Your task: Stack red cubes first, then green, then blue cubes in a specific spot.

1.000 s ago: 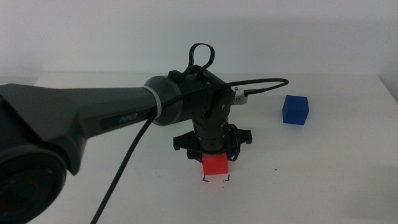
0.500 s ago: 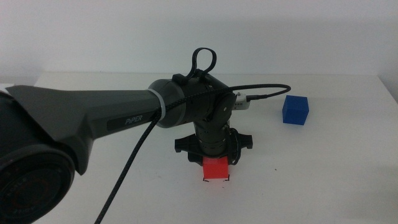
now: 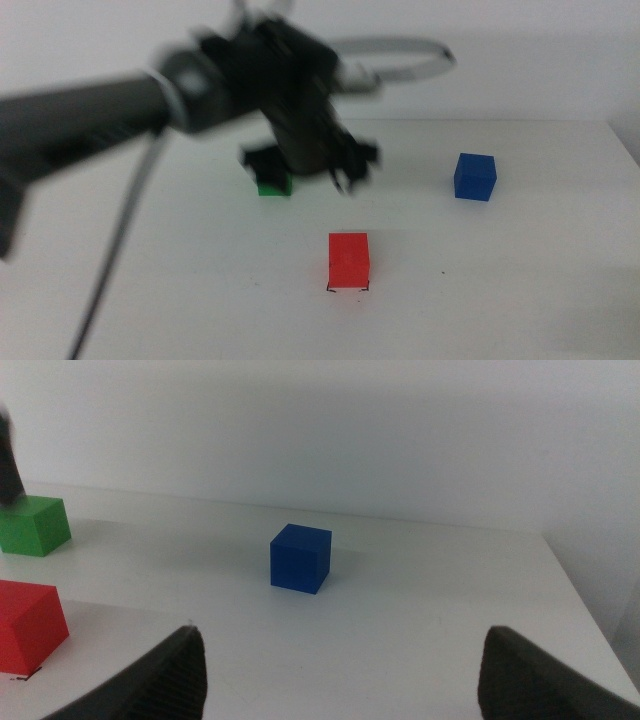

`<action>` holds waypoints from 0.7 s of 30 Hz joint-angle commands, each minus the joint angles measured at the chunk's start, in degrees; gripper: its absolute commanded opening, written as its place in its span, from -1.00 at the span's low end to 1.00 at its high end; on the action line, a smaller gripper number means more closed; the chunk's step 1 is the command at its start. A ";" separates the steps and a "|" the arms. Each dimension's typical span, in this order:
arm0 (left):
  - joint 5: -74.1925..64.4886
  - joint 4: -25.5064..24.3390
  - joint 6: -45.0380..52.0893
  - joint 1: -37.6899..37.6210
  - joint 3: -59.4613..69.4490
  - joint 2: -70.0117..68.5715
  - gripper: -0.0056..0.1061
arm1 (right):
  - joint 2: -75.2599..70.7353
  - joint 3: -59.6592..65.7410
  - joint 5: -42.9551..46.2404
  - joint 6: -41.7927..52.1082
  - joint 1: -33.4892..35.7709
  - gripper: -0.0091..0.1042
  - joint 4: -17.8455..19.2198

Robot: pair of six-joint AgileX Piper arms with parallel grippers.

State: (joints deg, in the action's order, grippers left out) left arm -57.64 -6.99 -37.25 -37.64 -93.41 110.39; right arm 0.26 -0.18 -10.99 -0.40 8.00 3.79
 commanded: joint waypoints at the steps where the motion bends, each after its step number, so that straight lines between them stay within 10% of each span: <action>1: -2.50 -1.53 3.26 4.44 -2.75 -1.14 0.78 | -0.26 0.18 0.29 0.40 -0.43 0.80 0.33; 21: 9.27 5.50 16.12 15.57 -15.97 18.43 0.78 | -0.26 0.18 0.29 0.40 -0.43 0.80 0.33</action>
State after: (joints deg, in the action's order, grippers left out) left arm -50.59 -1.90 -21.75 -22.18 -108.99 128.33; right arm 0.26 -0.18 -10.99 -0.40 8.00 3.79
